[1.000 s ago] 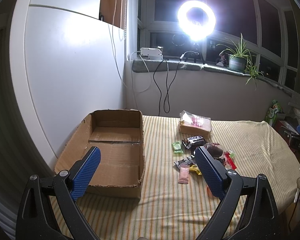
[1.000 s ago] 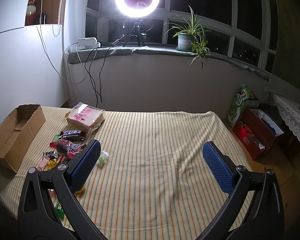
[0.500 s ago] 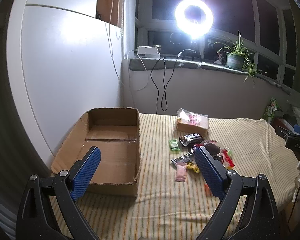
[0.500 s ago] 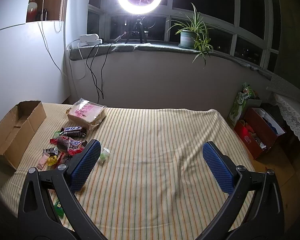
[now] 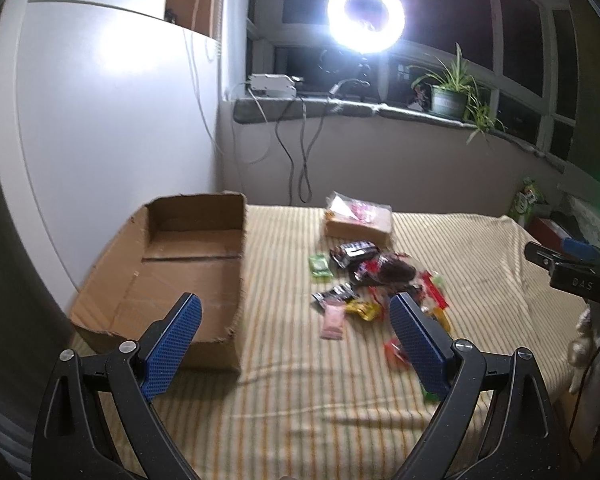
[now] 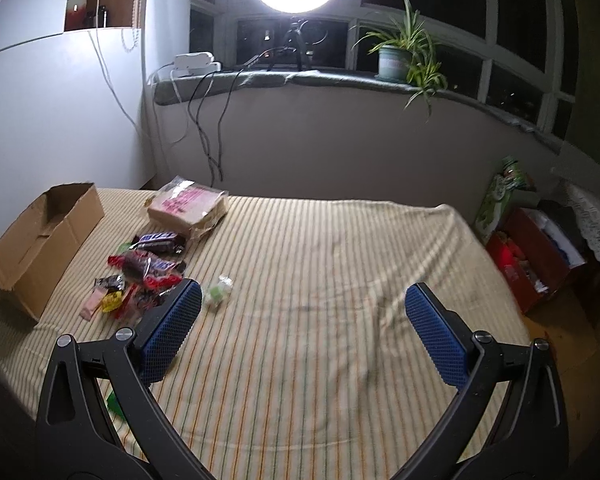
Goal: Organize snacks
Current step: 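Grasp the chocolate egg with the left tool while the right tool grasps the yellow candy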
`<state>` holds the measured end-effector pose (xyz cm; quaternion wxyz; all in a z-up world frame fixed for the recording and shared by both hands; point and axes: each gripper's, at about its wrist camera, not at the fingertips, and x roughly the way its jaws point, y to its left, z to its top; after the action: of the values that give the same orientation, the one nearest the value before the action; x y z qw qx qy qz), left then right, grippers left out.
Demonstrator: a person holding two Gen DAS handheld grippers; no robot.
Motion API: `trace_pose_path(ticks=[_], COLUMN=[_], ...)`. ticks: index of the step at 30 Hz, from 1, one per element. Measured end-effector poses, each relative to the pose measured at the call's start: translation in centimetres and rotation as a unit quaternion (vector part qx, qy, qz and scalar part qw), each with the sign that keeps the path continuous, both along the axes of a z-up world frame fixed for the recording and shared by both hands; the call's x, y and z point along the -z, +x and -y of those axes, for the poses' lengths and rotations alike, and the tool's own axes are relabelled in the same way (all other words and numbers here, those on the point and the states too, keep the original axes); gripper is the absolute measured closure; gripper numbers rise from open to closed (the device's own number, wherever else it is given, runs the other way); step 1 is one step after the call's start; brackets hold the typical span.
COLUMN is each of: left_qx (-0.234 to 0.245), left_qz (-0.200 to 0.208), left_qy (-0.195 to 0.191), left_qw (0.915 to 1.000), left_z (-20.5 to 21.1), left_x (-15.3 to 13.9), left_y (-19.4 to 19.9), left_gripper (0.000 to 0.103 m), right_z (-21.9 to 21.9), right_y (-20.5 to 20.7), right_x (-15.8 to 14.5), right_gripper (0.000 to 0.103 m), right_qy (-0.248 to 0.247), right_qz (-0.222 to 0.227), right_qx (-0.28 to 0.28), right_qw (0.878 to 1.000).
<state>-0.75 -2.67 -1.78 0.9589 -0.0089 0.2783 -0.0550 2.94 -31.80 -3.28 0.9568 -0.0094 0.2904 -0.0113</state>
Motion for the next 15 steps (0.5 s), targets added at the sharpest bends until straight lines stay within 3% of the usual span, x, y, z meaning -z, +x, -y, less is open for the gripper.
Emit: trace_pose_path(ticks=[5,12,14,15], left_qx=[0.031,0.093,0.110,0.117], left_qz=[-0.024,-0.074,-0.085,-0.092], left_qy=[-0.008,-0.025,-0.033,-0.035], left_qw=[0.9992,0.9926,0.9898,0.9883], left_z=[1.4,3.9,4.6,4.9], left_x=[1.3,3.6,4.1,4.4], left_y=[0.4,1.5,1.7,1.9], left_gripper=[0.013,0.035,0.039,0.046], right_z=[0.2,-2.2,-3.0,-3.5], right_y=[0.5,1.5,1.9,2.3], right_x=[1.3,3.4,4.2,4.7], right_gripper=[0.000,0.000,0.005,0.011], right_qy=[0.026,0.031,0.042,0.045], right_qz=[-0.020,-0.064,-0.082,-0.095], right_qx=[-0.037,-0.117,-0.149,-0.163], right_qw=[0.999,0.991,0.985,0.981])
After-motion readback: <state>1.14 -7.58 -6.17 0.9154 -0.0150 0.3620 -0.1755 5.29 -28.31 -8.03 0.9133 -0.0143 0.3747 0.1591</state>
